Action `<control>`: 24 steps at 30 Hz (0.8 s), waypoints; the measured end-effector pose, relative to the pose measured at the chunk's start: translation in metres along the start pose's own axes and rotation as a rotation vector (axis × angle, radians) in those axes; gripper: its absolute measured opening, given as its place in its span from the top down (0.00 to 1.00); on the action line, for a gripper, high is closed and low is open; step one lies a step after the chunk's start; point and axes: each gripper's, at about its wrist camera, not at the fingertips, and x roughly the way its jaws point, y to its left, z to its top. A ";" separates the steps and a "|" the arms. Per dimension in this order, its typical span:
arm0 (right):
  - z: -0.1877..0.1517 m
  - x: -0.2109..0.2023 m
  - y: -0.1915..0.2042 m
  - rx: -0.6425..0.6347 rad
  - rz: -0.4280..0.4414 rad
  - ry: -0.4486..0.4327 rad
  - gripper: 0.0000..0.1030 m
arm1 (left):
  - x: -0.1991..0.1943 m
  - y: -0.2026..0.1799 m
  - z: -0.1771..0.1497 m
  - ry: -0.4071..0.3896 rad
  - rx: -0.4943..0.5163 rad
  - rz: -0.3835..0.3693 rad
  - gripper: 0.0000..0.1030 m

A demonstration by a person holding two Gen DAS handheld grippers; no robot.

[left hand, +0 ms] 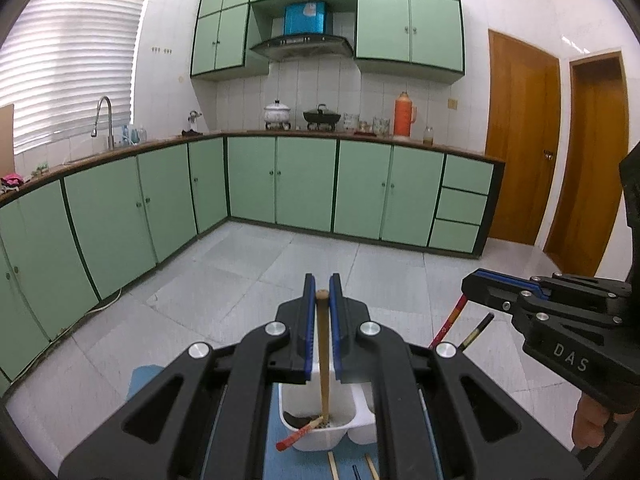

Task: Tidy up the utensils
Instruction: 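Open both tools to drop the chopsticks into the holder, then move both tools back over the remaining chopsticks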

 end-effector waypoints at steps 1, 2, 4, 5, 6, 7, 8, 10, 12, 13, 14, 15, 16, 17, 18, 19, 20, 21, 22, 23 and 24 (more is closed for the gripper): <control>-0.002 0.001 0.000 0.001 0.001 0.004 0.95 | 0.001 0.000 -0.002 0.009 0.000 0.000 0.94; -0.004 0.002 0.000 0.001 0.002 0.011 0.95 | 0.004 0.001 -0.004 0.015 0.001 0.000 0.94; -0.007 0.003 0.001 -0.004 0.003 0.020 0.95 | 0.004 0.002 -0.007 0.026 0.003 0.004 0.92; -0.008 0.003 0.002 -0.007 0.001 0.023 0.95 | 0.005 0.003 -0.007 0.029 0.004 0.004 0.91; -0.009 0.002 0.003 -0.011 0.000 0.024 0.94 | 0.003 0.003 -0.008 0.030 0.005 0.003 0.84; -0.009 0.001 0.003 -0.012 -0.003 0.022 0.93 | 0.001 0.004 -0.008 0.028 0.005 0.004 0.73; -0.009 0.000 0.004 -0.015 -0.007 0.018 0.90 | -0.001 0.004 -0.008 0.024 0.005 0.005 0.69; -0.009 -0.006 0.006 -0.021 -0.011 0.008 0.80 | -0.007 0.006 -0.006 0.010 0.003 0.006 0.61; -0.008 -0.014 0.008 -0.029 -0.022 -0.014 0.64 | -0.016 0.008 -0.005 -0.006 -0.001 0.006 0.53; -0.009 -0.020 0.009 -0.033 -0.035 -0.030 0.56 | -0.022 0.010 -0.004 -0.017 -0.004 0.006 0.49; -0.009 -0.026 0.010 -0.034 -0.042 -0.043 0.52 | -0.026 0.011 -0.004 -0.026 -0.005 0.006 0.47; -0.010 -0.034 0.010 -0.037 -0.049 -0.060 0.49 | -0.034 0.012 -0.004 -0.042 -0.007 0.008 0.43; -0.010 -0.039 0.011 -0.039 -0.055 -0.070 0.42 | -0.041 0.013 -0.004 -0.055 -0.008 0.008 0.38; -0.011 -0.046 0.012 -0.041 -0.066 -0.086 0.35 | -0.045 0.013 -0.003 -0.065 -0.010 0.009 0.36; -0.012 -0.052 0.013 -0.043 -0.072 -0.099 0.34 | -0.054 0.014 -0.003 -0.079 -0.013 0.012 0.34; -0.015 -0.060 0.014 -0.046 -0.077 -0.114 0.30 | -0.062 0.015 -0.003 -0.094 -0.016 0.014 0.30; -0.018 -0.067 0.016 -0.050 -0.081 -0.125 0.24 | -0.068 0.015 -0.003 -0.103 -0.018 0.017 0.28; -0.022 -0.075 0.017 -0.050 -0.088 -0.139 0.20 | -0.077 0.015 -0.005 -0.118 -0.018 0.021 0.23; -0.026 -0.080 0.017 -0.047 -0.094 -0.151 0.16 | -0.085 0.016 -0.007 -0.131 -0.019 0.025 0.19; -0.030 -0.087 0.018 -0.045 -0.101 -0.164 0.13 | -0.094 0.016 -0.009 -0.142 -0.021 0.030 0.17; -0.035 -0.093 0.019 -0.043 -0.105 -0.173 0.11 | -0.100 0.016 -0.011 -0.151 -0.023 0.032 0.15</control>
